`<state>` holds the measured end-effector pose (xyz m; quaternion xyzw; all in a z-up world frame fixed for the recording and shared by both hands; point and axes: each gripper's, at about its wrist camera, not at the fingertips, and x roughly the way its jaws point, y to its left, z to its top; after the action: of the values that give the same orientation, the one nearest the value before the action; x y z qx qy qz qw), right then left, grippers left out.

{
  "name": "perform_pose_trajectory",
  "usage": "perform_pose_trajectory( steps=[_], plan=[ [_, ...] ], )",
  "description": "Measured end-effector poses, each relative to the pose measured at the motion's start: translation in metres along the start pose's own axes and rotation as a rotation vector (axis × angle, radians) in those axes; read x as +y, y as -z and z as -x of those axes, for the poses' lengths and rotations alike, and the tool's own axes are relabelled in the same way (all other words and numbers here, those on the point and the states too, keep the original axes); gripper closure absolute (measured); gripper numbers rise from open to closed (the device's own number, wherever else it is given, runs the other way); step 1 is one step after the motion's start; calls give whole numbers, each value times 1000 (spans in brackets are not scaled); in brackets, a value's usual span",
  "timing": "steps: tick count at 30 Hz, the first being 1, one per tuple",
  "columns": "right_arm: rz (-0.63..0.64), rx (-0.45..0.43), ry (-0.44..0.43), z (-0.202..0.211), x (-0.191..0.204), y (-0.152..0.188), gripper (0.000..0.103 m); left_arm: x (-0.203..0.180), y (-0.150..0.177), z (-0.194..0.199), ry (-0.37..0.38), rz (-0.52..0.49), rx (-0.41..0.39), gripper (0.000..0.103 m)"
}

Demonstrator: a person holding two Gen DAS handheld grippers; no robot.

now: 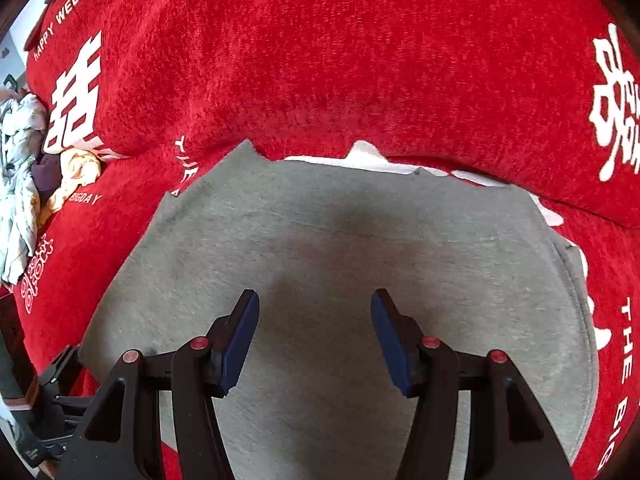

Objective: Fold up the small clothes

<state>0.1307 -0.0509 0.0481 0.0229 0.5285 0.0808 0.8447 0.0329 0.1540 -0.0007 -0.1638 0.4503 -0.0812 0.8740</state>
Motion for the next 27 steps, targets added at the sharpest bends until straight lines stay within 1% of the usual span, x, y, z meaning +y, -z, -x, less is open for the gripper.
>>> perform_pose_trajectory(
  steps=[2,6,8,9,10,11,12,13,14,15,16,17,18,19,21,23,25,26,27],
  plan=[
    [9,6,-16,-2,7,-5,41,2,-1,0,37,16,-11,1],
    [15,43,-81,-10,25,-22,41,9,-5,1,102,41,-19,1],
    [9,80,-133,-18,35,-33,39,12,-6,2,130,55,-26,5],
    [5,104,-161,-22,41,-38,38,13,-6,2,138,60,-32,20],
    [2,130,-186,-28,48,-43,38,15,-7,2,141,67,-31,29],
    [-2,151,-201,-34,56,-50,38,16,-7,1,140,73,-31,29],
    [-8,176,-212,-41,64,-58,37,17,-7,2,148,78,-34,35],
    [-12,195,-217,-48,72,-63,36,18,-8,1,147,81,-32,54],
    [-16,216,-222,-54,79,-69,36,18,-8,-1,150,84,-21,58],
    [-19,240,-228,-62,85,-75,36,19,-8,-3,159,89,-14,59],
    [-19,281,-235,-73,96,-83,35,17,-8,-2,155,84,-20,65],
    [-15,310,-233,-81,104,-87,35,16,-7,-2,157,77,-18,68],
    [-8,336,-222,-89,113,-90,35,14,-7,-3,152,66,-15,69],
    [11,355,-199,-97,126,-94,35,10,-6,-2,132,50,-23,69],
    [46,375,-172,-107,144,-97,35,6,-6,-1,116,32,-31,72],
    [99,419,-137,-121,163,-93,32,3,-5,1,104,19,-38,72],
    [156,457,-74,-135,178,-88,26,2,-5,1,100,13,-39,74],
    [186,463,-52,-139,184,-86,26,2,-5,1,99,12,-38,74],
    [224,452,-23,-140,190,-83,37,1,-5,2,98,11,-38,74]
  ],
)
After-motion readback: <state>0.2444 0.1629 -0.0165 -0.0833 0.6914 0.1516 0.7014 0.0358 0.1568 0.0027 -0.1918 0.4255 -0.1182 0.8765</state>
